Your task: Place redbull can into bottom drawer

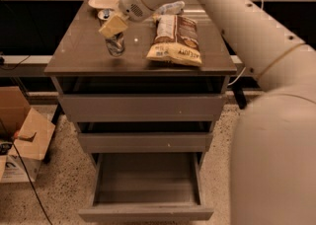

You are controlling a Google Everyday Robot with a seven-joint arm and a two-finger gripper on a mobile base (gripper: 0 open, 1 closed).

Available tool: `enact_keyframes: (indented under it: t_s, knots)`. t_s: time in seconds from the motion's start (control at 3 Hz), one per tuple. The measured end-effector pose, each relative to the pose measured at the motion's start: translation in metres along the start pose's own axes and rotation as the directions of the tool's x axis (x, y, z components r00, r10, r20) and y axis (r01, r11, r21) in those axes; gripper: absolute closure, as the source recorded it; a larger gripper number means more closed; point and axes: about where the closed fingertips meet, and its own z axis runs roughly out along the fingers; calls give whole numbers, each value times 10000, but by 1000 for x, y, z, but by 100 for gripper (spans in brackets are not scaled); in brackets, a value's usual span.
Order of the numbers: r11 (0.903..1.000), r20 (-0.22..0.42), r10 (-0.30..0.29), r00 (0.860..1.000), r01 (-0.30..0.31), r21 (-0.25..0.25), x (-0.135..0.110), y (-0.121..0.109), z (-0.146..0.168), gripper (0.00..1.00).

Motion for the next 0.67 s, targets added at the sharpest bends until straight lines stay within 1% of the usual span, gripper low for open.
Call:
enact_keyframes:
  t_s: [0.33, 0.67]
  knots:
    - [10000, -529, -43, 9986, 40, -71, 14, 44, -42, 100]
    - [10000, -972, 9, 9953, -3, 63, 25, 97, -91, 100]
